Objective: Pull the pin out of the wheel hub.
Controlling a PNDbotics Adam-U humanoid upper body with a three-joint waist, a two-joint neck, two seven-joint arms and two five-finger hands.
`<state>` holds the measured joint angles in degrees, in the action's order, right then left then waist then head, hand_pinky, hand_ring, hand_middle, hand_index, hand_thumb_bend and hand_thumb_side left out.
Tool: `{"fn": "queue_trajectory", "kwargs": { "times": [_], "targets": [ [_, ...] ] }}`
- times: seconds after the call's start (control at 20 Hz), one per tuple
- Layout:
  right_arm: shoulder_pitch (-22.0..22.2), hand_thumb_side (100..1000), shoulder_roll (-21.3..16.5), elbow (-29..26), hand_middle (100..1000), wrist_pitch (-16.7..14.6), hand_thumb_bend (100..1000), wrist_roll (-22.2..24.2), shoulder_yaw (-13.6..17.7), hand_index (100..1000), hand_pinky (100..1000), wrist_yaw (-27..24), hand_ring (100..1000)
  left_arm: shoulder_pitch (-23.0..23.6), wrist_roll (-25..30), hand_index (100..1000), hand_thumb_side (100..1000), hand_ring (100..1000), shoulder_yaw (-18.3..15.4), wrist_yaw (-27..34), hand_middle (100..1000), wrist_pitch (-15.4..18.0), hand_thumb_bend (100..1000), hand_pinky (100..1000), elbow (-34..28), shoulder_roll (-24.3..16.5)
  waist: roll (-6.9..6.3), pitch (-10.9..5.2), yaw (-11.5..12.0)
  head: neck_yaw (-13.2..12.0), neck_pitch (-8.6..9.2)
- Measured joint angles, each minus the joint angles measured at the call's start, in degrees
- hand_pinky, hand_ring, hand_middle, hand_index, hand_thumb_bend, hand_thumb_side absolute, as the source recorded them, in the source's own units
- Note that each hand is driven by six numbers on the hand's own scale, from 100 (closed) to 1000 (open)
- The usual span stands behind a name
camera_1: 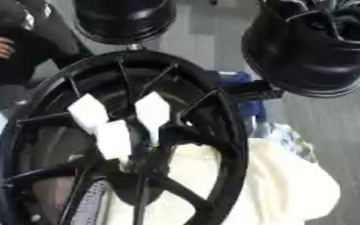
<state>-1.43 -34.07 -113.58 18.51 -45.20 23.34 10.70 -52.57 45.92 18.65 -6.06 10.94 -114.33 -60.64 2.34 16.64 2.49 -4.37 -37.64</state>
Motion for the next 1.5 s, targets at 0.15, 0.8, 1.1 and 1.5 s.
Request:
{"fn": "queue_trajectory", "kwargs": {
  "times": [0.15,0.8,1.1,1.5],
  "targets": [
    [0.0,270,0.0,0.0,667,0.0,477,0.0,0.0,845,827,-0.2,615,-0.2,0.0,892,274,859,0.7,-2.5,789,0.3,331,849,0.0,0.3,0.01,0.09,-0.1,0.0,0.0],
    [0.0,271,0.0,0.0,667,-0.1,468,-0.1,0.3,846,827,-0.3,615,-0.4,2.8,898,297,849,2.4,-4.0,782,0.6,374,845,0.0,0.8,-0.15,0.38,-0.2,0.0,0.02],
    [0.0,273,0.4,0.0,667,-0.1,463,-0.1,0.3,846,828,-0.6,615,-0.9,5.2,888,344,839,4.1,-5.6,768,0.0,415,834,0.0,1.8,-0.12,0.58,-0.2,0.0,0.02],
    [-0.1,275,0.8,0.0,667,-0.3,458,-0.3,0.3,847,828,-1.3,614,-1.0,5.8,876,396,838,5.7,-10.5,764,-2.4,473,828,0.0,2.9,0.05,1.06,-0.3,0.0,0.02]
  ]
}}
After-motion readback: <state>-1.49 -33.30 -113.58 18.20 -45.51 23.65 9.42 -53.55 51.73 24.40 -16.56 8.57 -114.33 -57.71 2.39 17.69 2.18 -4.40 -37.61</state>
